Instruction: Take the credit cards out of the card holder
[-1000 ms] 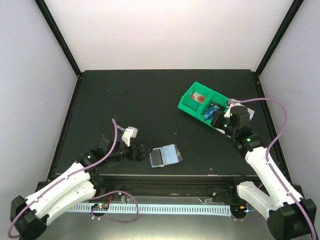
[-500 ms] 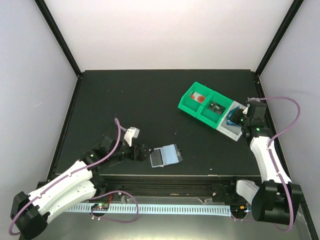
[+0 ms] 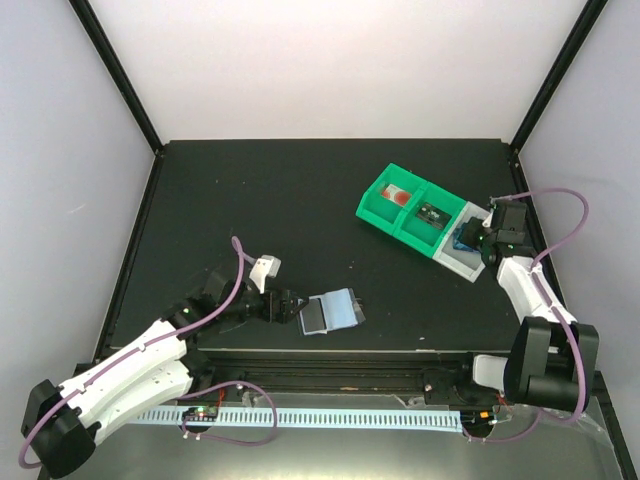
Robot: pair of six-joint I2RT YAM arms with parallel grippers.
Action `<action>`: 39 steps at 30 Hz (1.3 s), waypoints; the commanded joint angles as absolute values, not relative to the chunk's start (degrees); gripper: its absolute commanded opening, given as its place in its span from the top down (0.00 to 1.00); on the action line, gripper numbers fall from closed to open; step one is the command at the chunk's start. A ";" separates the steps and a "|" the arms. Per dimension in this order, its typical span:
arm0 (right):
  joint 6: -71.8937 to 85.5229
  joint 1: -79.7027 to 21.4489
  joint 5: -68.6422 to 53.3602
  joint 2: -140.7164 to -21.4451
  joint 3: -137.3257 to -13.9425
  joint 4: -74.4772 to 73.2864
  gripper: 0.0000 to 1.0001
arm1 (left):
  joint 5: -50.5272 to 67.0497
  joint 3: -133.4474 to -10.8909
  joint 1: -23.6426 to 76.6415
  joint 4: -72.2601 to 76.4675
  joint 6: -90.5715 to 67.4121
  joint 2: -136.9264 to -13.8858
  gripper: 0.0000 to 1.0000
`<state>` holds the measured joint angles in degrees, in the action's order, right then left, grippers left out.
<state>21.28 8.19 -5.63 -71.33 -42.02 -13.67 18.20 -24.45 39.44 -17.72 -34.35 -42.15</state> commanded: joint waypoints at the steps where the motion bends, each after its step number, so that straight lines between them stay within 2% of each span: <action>1: 20.54 8.56 -6.19 -73.43 -42.37 -8.31 0.99 | 19.21 -24.17 38.98 -15.82 -34.59 -42.79 0.01; 12: 19.33 8.61 -8.26 -78.77 -41.54 -3.67 0.99 | 19.36 -24.21 38.92 -15.90 -34.54 -43.02 0.01; 22: 18.89 8.61 -6.54 -81.94 -42.28 -3.73 0.95 | 19.47 -24.44 38.92 -16.21 -34.43 -43.16 0.01; 39: 20.64 8.61 -1.18 -83.08 -46.07 -10.12 0.74 | 19.40 -24.35 38.79 -16.94 -34.54 -42.28 0.01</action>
<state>19.92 8.40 -4.43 -82.76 -43.64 -7.75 18.46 -24.16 39.07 -17.10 -34.33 -42.85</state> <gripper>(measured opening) 0.235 0.989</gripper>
